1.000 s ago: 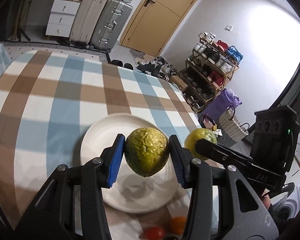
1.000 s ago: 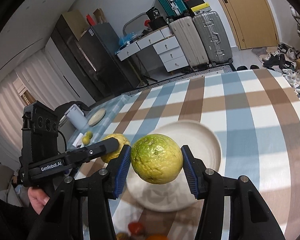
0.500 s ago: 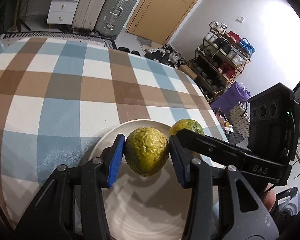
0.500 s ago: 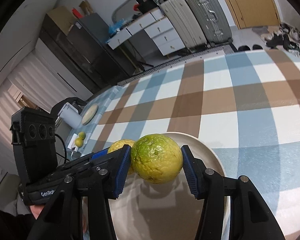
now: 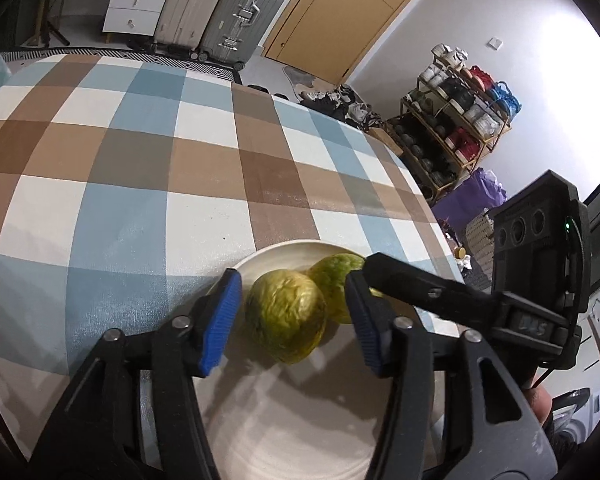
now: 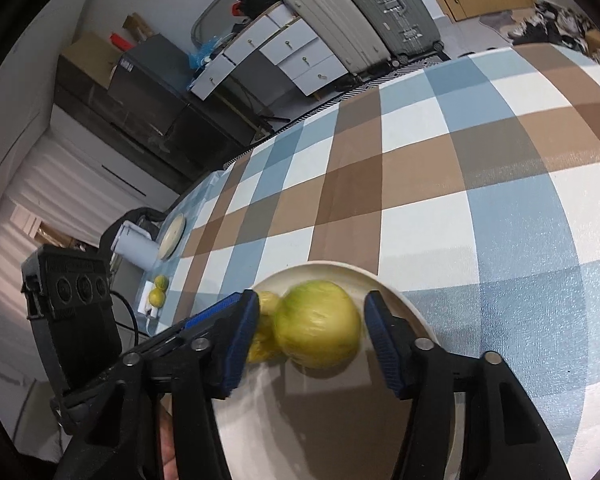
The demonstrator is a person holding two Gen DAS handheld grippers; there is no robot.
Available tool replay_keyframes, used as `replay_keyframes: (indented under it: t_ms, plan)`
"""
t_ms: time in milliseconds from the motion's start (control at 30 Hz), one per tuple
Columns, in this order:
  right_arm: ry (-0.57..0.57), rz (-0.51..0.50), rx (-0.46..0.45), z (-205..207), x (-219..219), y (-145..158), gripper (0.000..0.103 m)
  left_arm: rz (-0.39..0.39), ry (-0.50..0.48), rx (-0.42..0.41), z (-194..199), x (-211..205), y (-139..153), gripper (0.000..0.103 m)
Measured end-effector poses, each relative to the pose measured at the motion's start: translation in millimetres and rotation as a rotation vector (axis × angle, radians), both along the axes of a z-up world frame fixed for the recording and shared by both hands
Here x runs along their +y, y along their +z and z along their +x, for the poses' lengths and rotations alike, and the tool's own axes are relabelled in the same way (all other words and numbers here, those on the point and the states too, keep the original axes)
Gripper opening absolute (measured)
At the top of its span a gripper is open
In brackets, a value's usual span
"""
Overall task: Organize fruits
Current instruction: 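Carry both fruits onto the white plate and open both tools, then withdraw both tools from the plate back toward the remaining fruits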
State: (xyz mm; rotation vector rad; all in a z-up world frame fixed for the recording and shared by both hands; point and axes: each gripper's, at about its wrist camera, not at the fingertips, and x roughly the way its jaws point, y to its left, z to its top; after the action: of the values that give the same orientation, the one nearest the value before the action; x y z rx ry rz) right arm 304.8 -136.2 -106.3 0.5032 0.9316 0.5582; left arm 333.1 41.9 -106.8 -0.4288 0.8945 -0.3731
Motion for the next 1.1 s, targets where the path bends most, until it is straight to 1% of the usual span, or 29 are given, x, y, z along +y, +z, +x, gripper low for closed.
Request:
replay_keyframes:
  t_ms: [33, 100, 133, 233, 267, 300, 333, 400, 467, 567, 600, 633, 700, 733, 800, 867, 1000, 1100]
  plan:
    - [0.0, 0.016, -0.001, -0.4, -1.2, 1.6, 0.068, 0.001, 0.007, -0.008, -1.8, 1.4, 2.4, 0.06]
    - [-0.011, 0.025, -0.033, -5.4, -3.2, 8.9, 0.072, 0.002, 0.017, -0.025, -6.9, 4.4, 8.6, 0.066]
    - [-0.019, 0.01, -0.051, -9.4, -3.9, 13.6, 0.078, 0.004, 0.022, -0.033, -10.0, 5.7, 12.3, 0.069]
    - [-0.033, 0.006, -0.088, -18.2, -7.4, 23.3, 0.087, 0.018, 0.039, -0.054, -20.9, 9.4, 25.3, 0.074]
    - [-0.038, 0.001, -0.1, -22.8, -9.4, 27.3, 0.089, 0.022, 0.046, -0.065, -26.3, 10.7, 30.8, 0.076]
    - [-0.048, -0.007, -0.114, -28.2, -11.7, 32.0, 0.093, 0.033, 0.055, -0.076, -31.7, 11.5, 36.2, 0.081]
    - [-0.056, -0.013, -0.125, -33.2, -13.8, 35.7, 0.097, 0.049, 0.067, -0.087, -37.2, 12.0, 41.3, 0.084]
    - [-0.069, -0.017, -0.146, -43.6, -18.5, 43.3, 0.099, 0.093, 0.094, -0.104, -49.7, 12.2, 51.9, 0.086]
    - [-0.078, -0.017, -0.165, -56.5, -23.7, 51.1, 0.1, 0.143, 0.108, -0.12, -63.6, 10.7, 62.4, 0.088]
    - [-0.094, -0.027, -0.209, -79.7, -31.7, 62.8, 0.103, 0.181, 0.122, -0.152, -85.5, 9.1, 77.8, 0.092]
    - [-0.099, -0.033, -0.225, -86.9, -33.9, 66.5, 0.103, 0.192, 0.131, -0.167, -94.0, 8.8, 83.5, 0.099]
    - [-0.101, -0.044, -0.241, -95.1, -35.5, 70.1, 0.103, 0.195, 0.138, -0.18, -101.9, 8.7, 88.3, 0.102]
    - [-0.107, -0.07, -0.27, -111.4, -37.4, 76.2, 0.103, 0.196, 0.146, -0.213, -119.5, 8.5, 98.8, 0.102]
    - [-0.107, -0.077, -0.283, -119.2, -37.9, 78.5, 0.103, 0.209, 0.151, -0.227, -129.0, 6.8, 104.4, 0.102]
    - [-0.112, -0.095, -0.314, -137.7, -40.0, 84.6, 0.103, 0.217, 0.153, -0.24, -143.5, 5.0, 111.0, 0.102]
    - [-0.119, -0.115, -0.347, -154.7, -39.8, 89.3, 0.103, 0.213, 0.147, -0.248, -159.4, 2.5, 116.1, 0.102]
    - [-0.126, -0.14, -0.412, -187.2, -38.9, 97.9, 0.103, 0.231, 0.147, -0.255, -188.3, -3.5, 121.8, 0.102]
    - [-0.132, -0.163, -0.431, -205.4, -36.7, 100.5, 0.103, 0.237, 0.152, -0.262, -211.7, -4.5, 124.8, 0.102]
